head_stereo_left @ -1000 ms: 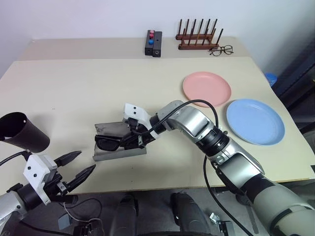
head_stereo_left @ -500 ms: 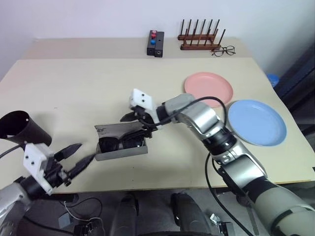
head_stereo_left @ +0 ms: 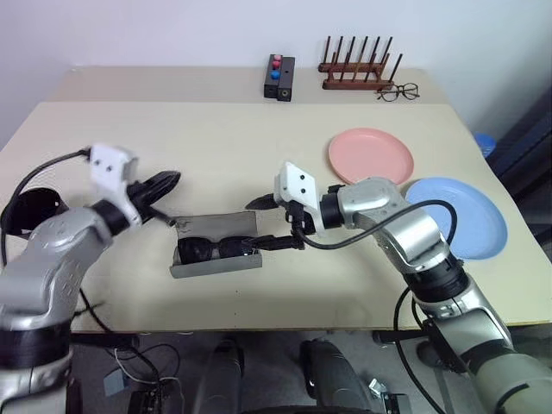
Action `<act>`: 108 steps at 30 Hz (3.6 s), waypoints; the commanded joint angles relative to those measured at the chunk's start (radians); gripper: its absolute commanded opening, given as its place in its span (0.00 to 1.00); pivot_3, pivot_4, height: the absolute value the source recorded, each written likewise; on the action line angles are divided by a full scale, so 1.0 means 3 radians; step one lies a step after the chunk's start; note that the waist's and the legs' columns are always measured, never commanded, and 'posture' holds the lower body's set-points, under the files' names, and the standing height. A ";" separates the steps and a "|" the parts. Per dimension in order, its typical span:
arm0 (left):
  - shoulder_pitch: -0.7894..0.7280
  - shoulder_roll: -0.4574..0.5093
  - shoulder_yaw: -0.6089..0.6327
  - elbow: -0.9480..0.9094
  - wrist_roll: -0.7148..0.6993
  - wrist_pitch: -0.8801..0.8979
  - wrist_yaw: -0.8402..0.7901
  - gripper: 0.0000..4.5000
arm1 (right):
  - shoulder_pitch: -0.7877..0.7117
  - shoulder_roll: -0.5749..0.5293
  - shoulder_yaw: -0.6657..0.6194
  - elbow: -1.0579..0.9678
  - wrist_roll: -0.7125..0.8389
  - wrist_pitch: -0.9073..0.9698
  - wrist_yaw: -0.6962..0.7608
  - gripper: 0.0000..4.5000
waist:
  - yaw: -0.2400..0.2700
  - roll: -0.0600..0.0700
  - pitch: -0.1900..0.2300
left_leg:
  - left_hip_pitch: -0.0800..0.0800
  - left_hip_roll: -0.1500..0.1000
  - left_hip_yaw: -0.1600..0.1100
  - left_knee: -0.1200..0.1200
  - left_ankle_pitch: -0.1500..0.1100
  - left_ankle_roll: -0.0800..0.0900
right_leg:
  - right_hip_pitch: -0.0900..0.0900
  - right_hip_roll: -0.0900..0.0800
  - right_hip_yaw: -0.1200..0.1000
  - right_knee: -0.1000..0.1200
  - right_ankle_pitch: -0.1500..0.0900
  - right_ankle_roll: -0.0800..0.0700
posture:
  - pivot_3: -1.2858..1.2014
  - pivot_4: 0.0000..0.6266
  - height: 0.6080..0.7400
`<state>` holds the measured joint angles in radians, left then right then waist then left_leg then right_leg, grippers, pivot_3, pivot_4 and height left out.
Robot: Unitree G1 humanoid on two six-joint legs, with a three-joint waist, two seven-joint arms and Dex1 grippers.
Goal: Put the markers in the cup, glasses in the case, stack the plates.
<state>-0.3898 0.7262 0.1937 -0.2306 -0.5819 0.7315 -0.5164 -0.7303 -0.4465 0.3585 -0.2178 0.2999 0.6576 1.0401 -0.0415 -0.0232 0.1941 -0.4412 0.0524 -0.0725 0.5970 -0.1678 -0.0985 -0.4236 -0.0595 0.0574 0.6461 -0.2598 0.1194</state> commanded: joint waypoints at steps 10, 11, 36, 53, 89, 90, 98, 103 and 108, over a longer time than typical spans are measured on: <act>-0.0079 0.0496 -0.0723 0.0117 0.0223 0.0171 -0.1082 0.01 | 0.0293 -0.0275 -0.0313 -0.0493 0.0123 0.0153 -0.0196 0.79 | -0.0011 0.0001 0.0001 | 0.0001 0.0001 -0.0005 -0.0006 0.0000 0.0000 | -0.0005 0.0003 0.0000 0.0009 -0.0008 -0.0005 | 0.52 0.24 1.00; -0.0020 0.0540 -0.0716 0.0059 0.0209 0.0163 -0.1158 0.01 | 0.0305 -0.0287 -0.0319 -0.0509 0.0131 0.0161 -0.0213 0.79 | -0.0012 0.0002 0.0001 | 0.0001 0.0001 -0.0005 -0.0006 0.0000 0.0000 | -0.0005 0.0003 0.0000 0.0009 -0.0008 -0.0006 | 0.52 0.24 1.00; 0.1023 0.0318 -0.0066 -0.0890 0.0122 -0.0270 -0.1033 0.01 | 0.0242 -0.0267 -0.0216 -0.0414 0.0134 0.0092 -0.0228 0.79 | -0.0005 0.0002 0.0001 | 0.0001 0.0000 -0.0002 -0.0003 0.0000 0.0000 | -0.0003 -0.0001 0.0000 0.0006 -0.0010 -0.0011 | 0.52 0.24 1.00; 0.1106 0.0392 0.0055 -0.1046 -0.0281 -0.0028 -0.1136 0.01 | 0.0383 -0.0348 -0.0223 -0.0547 0.0179 0.0165 -0.0219 0.79 | -0.0002 0.0002 0.0001 | 0.0001 0.0000 -0.0003 -0.0001 0.0000 0.0000 | -0.0003 -0.0001 0.0000 0.0006 -0.0011 -0.0012 | 0.52 0.24 1.00; 0.0736 0.0430 0.0378 -0.0707 -0.0491 0.0086 -0.1253 0.01 | 0.0546 -0.0374 -0.0160 -0.0644 0.0170 0.0179 -0.0319 0.79 | 0.0004 0.0002 0.0001 | 0.0000 0.0000 -0.0002 0.0001 0.0000 0.0001 | -0.0002 -0.0003 0.0000 0.0007 -0.0011 -0.0012 | 0.52 0.24 1.00; 0.0642 0.0394 0.0440 -0.0634 -0.0493 0.0120 -0.1141 0.01 | 0.0537 -0.0368 -0.0155 -0.0632 0.0167 0.0170 -0.0309 0.79 | 0.0000 0.0002 0.0001 | 0.0000 0.0000 -0.0002 0.0001 0.0000 0.0001 | -0.0002 -0.0003 0.0000 0.0007 -0.0011 -0.0011 | 0.52 0.24 1.00; 0.0633 0.0649 0.0063 -0.0213 0.0290 -0.0250 -0.1008 0.01 | 0.0493 -0.0332 -0.0126 -0.0579 0.0154 0.0120 -0.0271 0.79 | -0.0009 0.0002 0.0001 | 0.0003 0.0000 -0.0003 0.0000 0.0000 0.0001 | -0.0002 0.0000 0.0000 0.0010 -0.0010 -0.0010 | 0.52 0.24 1.00; 0.0658 0.0641 -0.0322 -0.0214 0.0513 -0.0379 -0.1125 0.01 | 0.0494 -0.0323 -0.0118 -0.0585 0.0150 0.0120 -0.0284 0.79 | 0.0008 0.0002 0.0001 | 0.0001 -0.0001 -0.0003 0.0000 0.0000 0.0001 | -0.0002 -0.0001 0.0000 0.0008 -0.0011 -0.0012 | 0.52 0.24 1.00; 0.0713 0.0671 -0.0443 -0.0262 0.0520 -0.0483 -0.1364 0.01 | 0.0523 -0.0340 -0.0130 -0.0638 0.0162 0.0150 -0.0311 0.79 | -0.0002 0.0002 0.0001 | 0.0001 0.0000 -0.0003 0.0000 0.0000 0.0001 | -0.0002 -0.0001 0.0000 0.0009 -0.0011 -0.0011 | 0.52 0.24 1.00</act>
<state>-0.1832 0.9129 0.0630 -0.2779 -0.4246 0.6133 -0.8894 -0.5647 -0.5499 0.3319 -0.3769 0.3386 0.7110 0.9489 -0.0422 -0.0226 0.1944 -0.4408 0.0524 -0.0733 0.5969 -0.1677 -0.0983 -0.4242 -0.0598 0.0575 0.6487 -0.2631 0.1159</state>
